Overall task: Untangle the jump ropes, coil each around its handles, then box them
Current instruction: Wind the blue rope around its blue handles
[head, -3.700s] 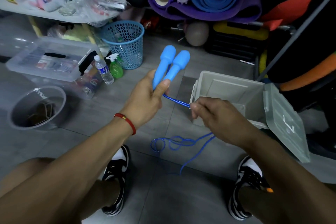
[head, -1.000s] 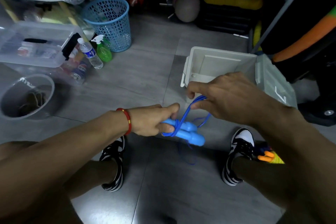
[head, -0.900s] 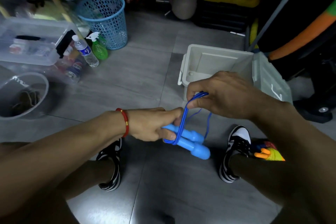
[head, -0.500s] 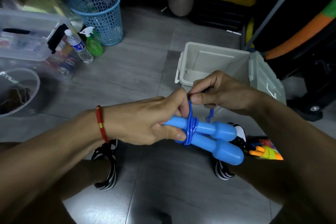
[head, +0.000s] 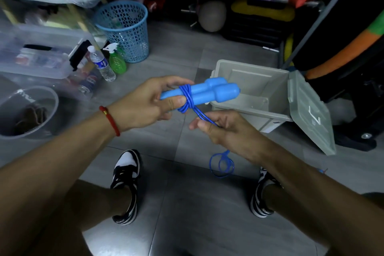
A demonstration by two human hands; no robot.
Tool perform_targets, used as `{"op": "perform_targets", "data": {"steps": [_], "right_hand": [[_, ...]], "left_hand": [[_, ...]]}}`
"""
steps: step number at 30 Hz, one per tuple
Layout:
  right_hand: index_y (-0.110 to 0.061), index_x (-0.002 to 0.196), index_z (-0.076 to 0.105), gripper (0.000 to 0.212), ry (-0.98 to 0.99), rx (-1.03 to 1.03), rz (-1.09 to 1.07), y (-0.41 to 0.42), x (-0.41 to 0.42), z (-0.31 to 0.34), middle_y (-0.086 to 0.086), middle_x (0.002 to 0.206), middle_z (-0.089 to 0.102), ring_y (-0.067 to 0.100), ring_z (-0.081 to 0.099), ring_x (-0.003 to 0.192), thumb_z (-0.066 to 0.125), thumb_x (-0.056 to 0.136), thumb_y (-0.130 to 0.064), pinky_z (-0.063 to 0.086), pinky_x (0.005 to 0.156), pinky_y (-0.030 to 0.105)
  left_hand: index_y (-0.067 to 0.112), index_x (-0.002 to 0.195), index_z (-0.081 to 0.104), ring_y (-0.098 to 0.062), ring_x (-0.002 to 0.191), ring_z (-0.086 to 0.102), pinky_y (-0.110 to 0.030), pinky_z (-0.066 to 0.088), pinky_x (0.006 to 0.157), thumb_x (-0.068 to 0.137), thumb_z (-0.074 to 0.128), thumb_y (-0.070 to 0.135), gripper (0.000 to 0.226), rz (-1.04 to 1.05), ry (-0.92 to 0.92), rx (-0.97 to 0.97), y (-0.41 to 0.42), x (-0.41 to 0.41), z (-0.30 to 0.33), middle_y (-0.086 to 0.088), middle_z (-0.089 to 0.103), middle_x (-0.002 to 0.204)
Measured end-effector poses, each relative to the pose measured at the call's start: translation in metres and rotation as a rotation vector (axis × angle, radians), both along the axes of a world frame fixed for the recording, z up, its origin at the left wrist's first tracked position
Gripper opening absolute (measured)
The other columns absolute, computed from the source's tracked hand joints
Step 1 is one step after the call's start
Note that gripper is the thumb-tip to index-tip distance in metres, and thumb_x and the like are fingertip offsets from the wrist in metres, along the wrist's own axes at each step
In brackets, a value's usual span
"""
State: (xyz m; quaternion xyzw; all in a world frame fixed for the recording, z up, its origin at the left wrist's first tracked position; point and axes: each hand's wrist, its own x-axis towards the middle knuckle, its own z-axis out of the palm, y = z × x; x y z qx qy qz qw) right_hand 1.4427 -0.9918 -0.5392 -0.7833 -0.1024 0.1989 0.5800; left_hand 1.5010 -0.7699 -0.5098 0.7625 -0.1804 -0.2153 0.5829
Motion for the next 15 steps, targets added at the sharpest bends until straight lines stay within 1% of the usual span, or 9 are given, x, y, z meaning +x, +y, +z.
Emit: {"op": "perform_targets", "data": {"steps": [2, 4, 5, 7, 8, 9, 12, 13, 15], "right_hand": [[-0.011, 0.091, 0.07, 0.027, 0.021, -0.043, -0.053, 0.007, -0.003, 0.0, -0.015, 0.049, 0.037, 0.002, 0.031, 0.046, 0.05, 0.105, -0.024, 0.03, 0.049, 0.013], [-0.011, 0.083, 0.065, 0.033, 0.078, 0.001, -0.144, 0.013, -0.007, 0.001, -0.011, 0.048, 0.039, 0.003, 0.03, 0.043, 0.046, 0.106, -0.026, 0.028, 0.045, 0.015], [-0.01, 0.083, 0.064, 0.034, 0.12, 0.033, -0.19, 0.015, -0.008, 0.002, -0.006, 0.049, 0.041, 0.004, 0.028, 0.042, 0.045, 0.107, -0.026, 0.026, 0.044, 0.015], [-0.007, 0.088, 0.066, 0.035, 0.187, 0.065, -0.258, 0.017, -0.012, 0.005, -0.001, 0.054, 0.045, 0.005, 0.027, 0.041, 0.045, 0.107, -0.028, 0.025, 0.042, 0.015], [-0.005, 0.091, 0.068, 0.035, 0.21, 0.07, -0.283, 0.018, -0.012, 0.006, 0.0, 0.056, 0.047, 0.004, 0.027, 0.04, 0.046, 0.106, -0.028, 0.025, 0.041, 0.015], [-0.004, 0.095, 0.069, 0.034, 0.228, 0.079, -0.317, 0.019, -0.012, 0.009, 0.001, 0.058, 0.049, 0.003, 0.027, 0.038, 0.047, 0.106, -0.028, 0.025, 0.041, 0.014], [-0.005, 0.098, 0.071, 0.029, 0.265, 0.119, -0.481, 0.022, -0.005, 0.017, -0.004, 0.057, 0.05, 0.004, 0.03, 0.033, 0.054, 0.1, -0.029, 0.023, 0.037, 0.015], [-0.006, 0.095, 0.07, 0.032, 0.278, 0.138, -0.54, 0.023, -0.003, 0.02, -0.006, 0.056, 0.05, 0.004, 0.031, 0.032, 0.057, 0.098, -0.036, 0.023, 0.035, 0.016], [-0.013, 0.079, 0.063, 0.044, 0.276, 0.167, -0.634, 0.023, 0.0, 0.023, -0.007, 0.053, 0.046, 0.004, 0.03, 0.033, 0.061, 0.092, -0.055, 0.023, 0.035, 0.017]], "left_hand": [[0.018, 0.128, 0.058, -0.001, 0.049, 0.044, -0.015, 0.039, 0.05, 0.085, 0.06, 0.025, 0.043, 0.009, 0.018, 0.013, 0.003, 0.003, -0.01, -0.007, 0.059, 0.086], [0.013, 0.13, 0.057, -0.001, 0.052, 0.045, -0.015, 0.04, 0.052, 0.086, 0.06, 0.024, 0.045, 0.013, -0.039, 0.05, 0.002, 0.006, -0.017, -0.006, 0.056, 0.084], [0.012, 0.131, 0.057, 0.0, 0.056, 0.048, -0.015, 0.043, 0.056, 0.087, 0.06, 0.025, 0.046, 0.012, -0.13, 0.113, 0.001, 0.007, -0.02, -0.002, 0.058, 0.084], [0.014, 0.132, 0.057, 0.001, 0.071, 0.059, -0.02, 0.049, 0.069, 0.088, 0.059, 0.031, 0.047, -0.003, -0.412, 0.312, -0.004, 0.006, -0.025, 0.006, 0.066, 0.092], [0.016, 0.133, 0.056, -0.005, 0.08, 0.064, -0.025, 0.051, 0.076, 0.09, 0.058, 0.033, 0.047, -0.002, -0.541, 0.388, -0.006, 0.006, -0.029, 0.005, 0.069, 0.097], [0.017, 0.134, 0.054, -0.014, 0.084, 0.067, -0.029, 0.051, 0.079, 0.092, 0.058, 0.033, 0.045, 0.001, -0.64, 0.427, -0.008, 0.005, -0.032, 0.002, 0.07, 0.101], [0.02, 0.135, 0.043, -0.031, 0.086, 0.067, -0.039, 0.055, 0.073, 0.098, 0.057, 0.027, 0.041, -0.002, -0.866, 0.531, -0.02, -0.005, -0.038, -0.006, 0.067, 0.107], [0.019, 0.136, 0.042, -0.034, 0.083, 0.067, -0.043, 0.056, 0.068, 0.099, 0.054, 0.027, 0.04, 0.01, -0.93, 0.597, -0.028, -0.011, -0.038, -0.008, 0.065, 0.105], [0.011, 0.136, 0.046, -0.035, 0.075, 0.065, -0.046, 0.054, 0.061, 0.101, 0.045, 0.029, 0.039, 0.099, -1.058, 0.724, -0.044, -0.023, -0.036, -0.011, 0.063, 0.098]]}}
